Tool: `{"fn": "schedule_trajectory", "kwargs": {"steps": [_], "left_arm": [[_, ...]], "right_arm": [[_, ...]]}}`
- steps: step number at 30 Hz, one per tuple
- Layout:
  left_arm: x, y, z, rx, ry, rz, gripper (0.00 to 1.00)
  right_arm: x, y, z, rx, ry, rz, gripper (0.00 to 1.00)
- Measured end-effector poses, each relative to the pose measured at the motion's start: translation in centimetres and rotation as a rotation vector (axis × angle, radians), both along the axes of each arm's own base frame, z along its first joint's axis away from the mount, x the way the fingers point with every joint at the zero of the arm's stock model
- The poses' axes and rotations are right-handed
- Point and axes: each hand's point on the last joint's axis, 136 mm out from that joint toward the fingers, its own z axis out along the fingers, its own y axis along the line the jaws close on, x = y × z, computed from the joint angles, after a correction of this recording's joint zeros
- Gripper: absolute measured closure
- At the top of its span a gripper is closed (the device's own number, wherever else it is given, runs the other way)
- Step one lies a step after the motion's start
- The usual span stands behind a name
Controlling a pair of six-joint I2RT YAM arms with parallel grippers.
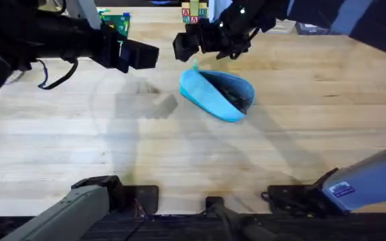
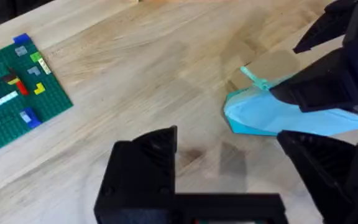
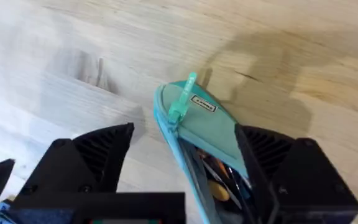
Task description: Unzip the bag, pick up the pens from the table one at a time and place them inside, then zip the bag closed.
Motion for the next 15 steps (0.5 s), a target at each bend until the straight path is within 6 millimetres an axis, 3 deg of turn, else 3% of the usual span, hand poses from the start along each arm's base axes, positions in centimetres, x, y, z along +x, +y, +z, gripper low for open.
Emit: {"fn": "schedule_trajectory", "kwargs": {"steps": [15], "left_arm": [[0.0, 0.0, 0.0, 0.0, 0.0, 0.0, 0.008]], "right_arm": [[-0.22, 0.36, -0.31, 0.002, 0.012, -0.007, 0.016]]}}
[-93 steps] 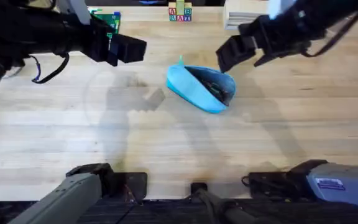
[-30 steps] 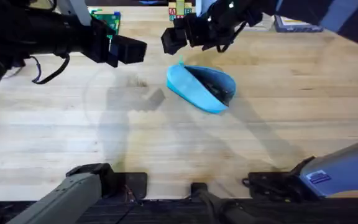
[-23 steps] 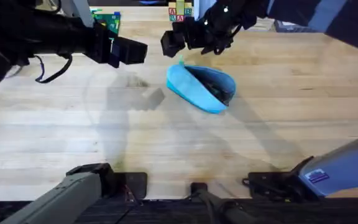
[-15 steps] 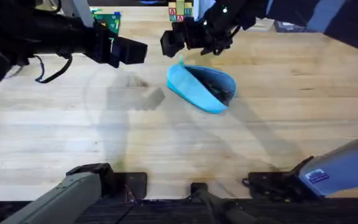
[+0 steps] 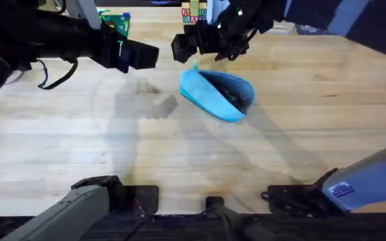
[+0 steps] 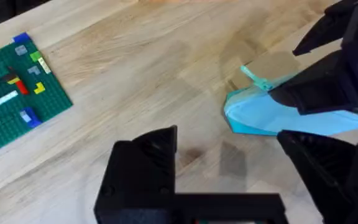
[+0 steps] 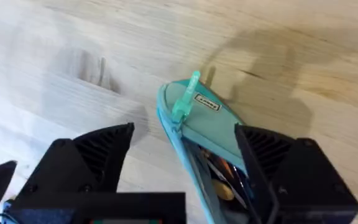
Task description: Unzip the bag, pick up the pens from the table one at a time and place them inside, then zip the bag closed.
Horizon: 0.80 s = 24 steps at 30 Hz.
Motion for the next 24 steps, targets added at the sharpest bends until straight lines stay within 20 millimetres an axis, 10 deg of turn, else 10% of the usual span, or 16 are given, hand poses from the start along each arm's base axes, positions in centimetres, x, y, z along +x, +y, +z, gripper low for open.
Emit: {"fn": "schedule_trajectory", "kwargs": {"steps": [24], "left_arm": [[0.0, 0.0, 0.0, 0.0, 0.0, 0.0, 0.007]], "right_arm": [[0.1, 0.1, -1.8, -0.023, 0.035, -0.001, 0.018]]}}
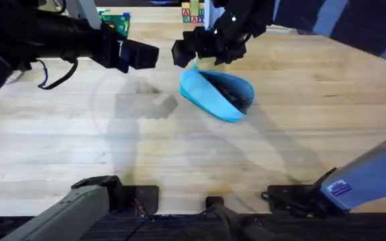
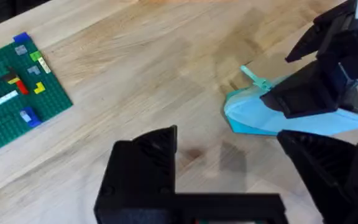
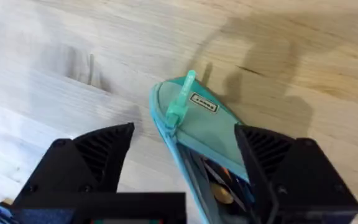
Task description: Unzip the bag, pick up the pens from the table one at a time and place them inside, then zip the bag closed.
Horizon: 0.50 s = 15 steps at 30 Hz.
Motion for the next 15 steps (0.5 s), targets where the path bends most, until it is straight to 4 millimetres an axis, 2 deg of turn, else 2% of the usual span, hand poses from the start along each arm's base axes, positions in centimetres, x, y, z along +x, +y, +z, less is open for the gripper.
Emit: {"fn": "schedule_trajectory", "kwargs": {"steps": [6, 15], "left_arm": [[0.0, 0.0, 0.0, 0.0, 0.0, 0.0, 0.007], [0.0, 0.0, 0.01, 0.0, 0.0, 0.0, 0.007]], "right_arm": [[-0.49, 0.61, -0.03, -0.014, -0.008, 0.021, 0.059], [0.04, -0.1, -0.05, -0.065, -0.045, -0.001, 0.065]]}}
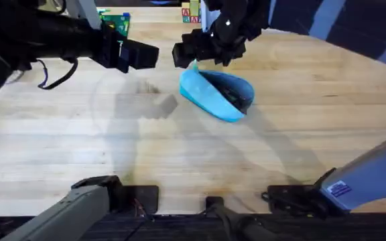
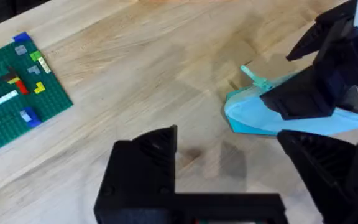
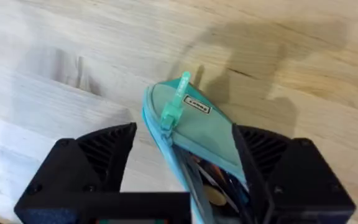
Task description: Unzip the bag, pick up the pens from the table one at a time and place them inside, then zip the bag closed.
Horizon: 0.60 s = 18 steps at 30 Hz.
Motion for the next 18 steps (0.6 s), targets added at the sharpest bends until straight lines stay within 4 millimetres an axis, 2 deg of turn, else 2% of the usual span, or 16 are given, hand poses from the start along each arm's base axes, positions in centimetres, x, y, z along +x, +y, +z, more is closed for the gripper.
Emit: {"fn": "schedule_trajectory", "kwargs": {"steps": [18], "left_arm": [[0.0, 0.0, 0.0, 0.0, 0.0, 0.0, 0.008]], "right_arm": [[0.5, 0.4, -1.4, -0.018, 0.004, 0.0, 0.087]]}}
